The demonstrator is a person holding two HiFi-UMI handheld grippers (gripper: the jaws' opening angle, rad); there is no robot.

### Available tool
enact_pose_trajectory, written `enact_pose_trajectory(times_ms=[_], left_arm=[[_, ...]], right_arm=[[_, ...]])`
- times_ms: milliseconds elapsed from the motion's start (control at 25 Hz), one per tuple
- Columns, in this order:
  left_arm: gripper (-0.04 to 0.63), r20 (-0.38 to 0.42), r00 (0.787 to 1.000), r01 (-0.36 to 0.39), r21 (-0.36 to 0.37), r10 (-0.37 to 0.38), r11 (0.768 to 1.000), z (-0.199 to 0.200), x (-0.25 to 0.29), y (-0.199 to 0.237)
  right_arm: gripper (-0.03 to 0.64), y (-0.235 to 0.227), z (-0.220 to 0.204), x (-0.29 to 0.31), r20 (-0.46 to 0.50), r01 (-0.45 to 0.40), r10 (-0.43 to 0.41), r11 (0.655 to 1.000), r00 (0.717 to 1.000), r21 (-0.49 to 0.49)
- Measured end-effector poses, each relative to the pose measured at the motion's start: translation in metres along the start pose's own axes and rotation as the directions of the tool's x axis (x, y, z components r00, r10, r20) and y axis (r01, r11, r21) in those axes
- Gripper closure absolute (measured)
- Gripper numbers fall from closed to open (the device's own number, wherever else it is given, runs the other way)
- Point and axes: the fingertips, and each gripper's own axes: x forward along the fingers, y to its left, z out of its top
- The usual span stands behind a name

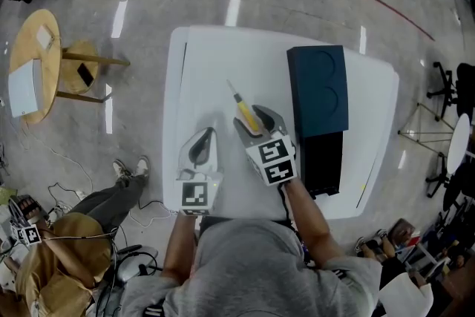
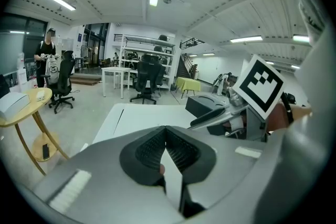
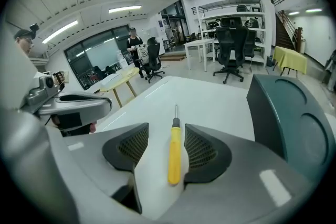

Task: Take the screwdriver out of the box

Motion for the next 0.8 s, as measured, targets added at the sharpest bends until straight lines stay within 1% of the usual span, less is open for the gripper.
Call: enact_pose_trajectory(times_ms=[280,600,720,800], left_arm=[[0.583,0.044,0.999,-0.011,0.023,0.01,1.0,0.019,-0.023,-0.015],[0.583,0.114,0.993,-0.027,0.058,0.02,0.998,0.045,-0.05,-0.034],[0.583,0.139,0.99,-0.034,0.068,0.024,0.997,0.056,-0.061,-0.038],[0.583,0.16,0.987,-0.042,0.078,0.029,0.996,0.061,-0.07,-0.049]], right_arm=[[0.454,0.014,0.012,-0.035,0.037,0.01,-0.008,0.999,0.999,-0.036],[0.509,0.026,0.022,-0.077,0.123,0.036,-0.027,0.997,0.992,-0.065],[0.522,0.031,0.027,-0.093,0.155,0.052,-0.04,0.996,0.987,-0.077],[0.538,0.029,0.025,-0.112,0.185,0.069,-0.053,0.994,0.981,-0.079]])
